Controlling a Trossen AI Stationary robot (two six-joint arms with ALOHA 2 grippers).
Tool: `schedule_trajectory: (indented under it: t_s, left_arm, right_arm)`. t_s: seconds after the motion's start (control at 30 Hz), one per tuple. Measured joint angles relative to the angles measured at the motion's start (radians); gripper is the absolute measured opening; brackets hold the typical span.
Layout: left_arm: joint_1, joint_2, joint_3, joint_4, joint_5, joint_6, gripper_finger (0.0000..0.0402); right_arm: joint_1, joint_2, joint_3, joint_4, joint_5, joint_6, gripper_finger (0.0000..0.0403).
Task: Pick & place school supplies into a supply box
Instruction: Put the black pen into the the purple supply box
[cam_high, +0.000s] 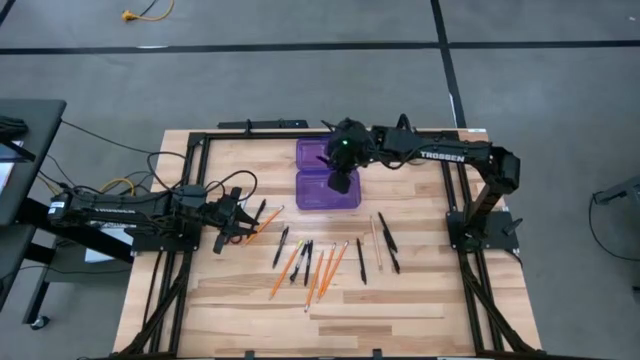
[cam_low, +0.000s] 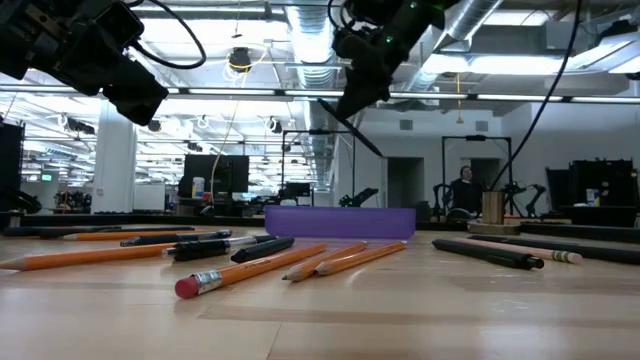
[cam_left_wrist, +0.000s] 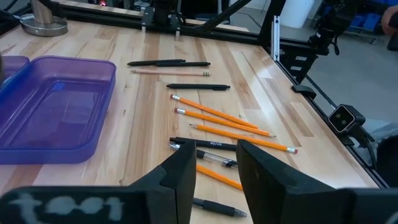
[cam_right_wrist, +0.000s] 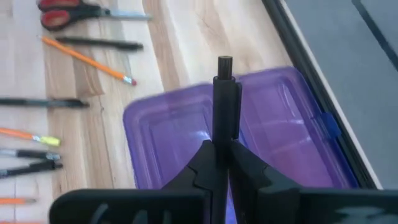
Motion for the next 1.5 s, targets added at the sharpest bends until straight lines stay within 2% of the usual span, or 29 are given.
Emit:
schedule_trajectory:
  t_s: [0.3, 0.63, 0.93, 1.27, 1.5]
  left_arm:
    - [0.0, 0.0, 0.0, 0.0, 0.0, -0.009, 0.0105]
    - [0.0, 0.0, 0.0, 0.0, 0.0, -0.009, 0.0105]
    - [0.0, 0.0, 0.0, 0.0, 0.0, -0.008, 0.0105]
    - [0.0, 0.0, 0.0, -0.007, 0.0, -0.012, 0.0105]
    - [0.0, 0.0, 0.0, -0.011, 0.0, -0.014, 0.0105]
  right_arm:
    - [0.0, 0.001, -0.121, 0.096, -0.028, 0.008, 0.0013]
    - [0.0, 0.0, -0.192, 0.199, -0.029, 0.02, 0.0015]
    - [-0.014, 0.0, -0.199, 0.202, -0.029, 0.02, 0.0015]
    - [-0.01, 0.142, -0.197, 0.256, -0.032, 0.003, 0.0016]
    - [-0.01, 0.164, -0.179, 0.248, -0.031, 0.001, 0.003]
